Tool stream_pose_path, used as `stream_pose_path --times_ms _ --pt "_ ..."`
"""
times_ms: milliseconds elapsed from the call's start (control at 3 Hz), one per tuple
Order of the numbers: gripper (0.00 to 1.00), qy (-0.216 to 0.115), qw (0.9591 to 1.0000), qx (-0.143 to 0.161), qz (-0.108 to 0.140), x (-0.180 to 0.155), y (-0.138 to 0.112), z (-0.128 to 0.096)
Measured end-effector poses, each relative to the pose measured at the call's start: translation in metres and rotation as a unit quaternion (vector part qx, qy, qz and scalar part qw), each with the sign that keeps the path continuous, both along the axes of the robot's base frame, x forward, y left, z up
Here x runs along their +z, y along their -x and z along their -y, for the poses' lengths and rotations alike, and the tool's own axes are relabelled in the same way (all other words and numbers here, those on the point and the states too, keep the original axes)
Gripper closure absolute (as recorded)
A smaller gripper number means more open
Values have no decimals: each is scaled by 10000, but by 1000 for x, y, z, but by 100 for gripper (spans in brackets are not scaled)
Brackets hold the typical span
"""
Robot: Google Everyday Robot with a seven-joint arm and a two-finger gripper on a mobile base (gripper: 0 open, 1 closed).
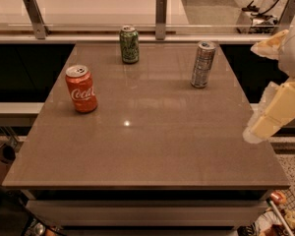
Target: Knock coke can over
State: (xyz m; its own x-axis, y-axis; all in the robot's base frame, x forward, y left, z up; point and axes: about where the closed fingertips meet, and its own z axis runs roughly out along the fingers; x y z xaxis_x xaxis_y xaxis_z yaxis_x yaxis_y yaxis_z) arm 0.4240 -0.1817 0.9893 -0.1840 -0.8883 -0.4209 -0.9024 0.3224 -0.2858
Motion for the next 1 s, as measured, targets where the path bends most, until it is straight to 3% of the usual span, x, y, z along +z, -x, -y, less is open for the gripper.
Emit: stream_pose_path --times_ms 333,667,1000 --pt "0 -842 9963 22 154 -8 8 -35" --pt "0 -1717 9845 156 332 -18 3 -89" --pt "0 -2326 9711 255 472 -23 -14 -147"
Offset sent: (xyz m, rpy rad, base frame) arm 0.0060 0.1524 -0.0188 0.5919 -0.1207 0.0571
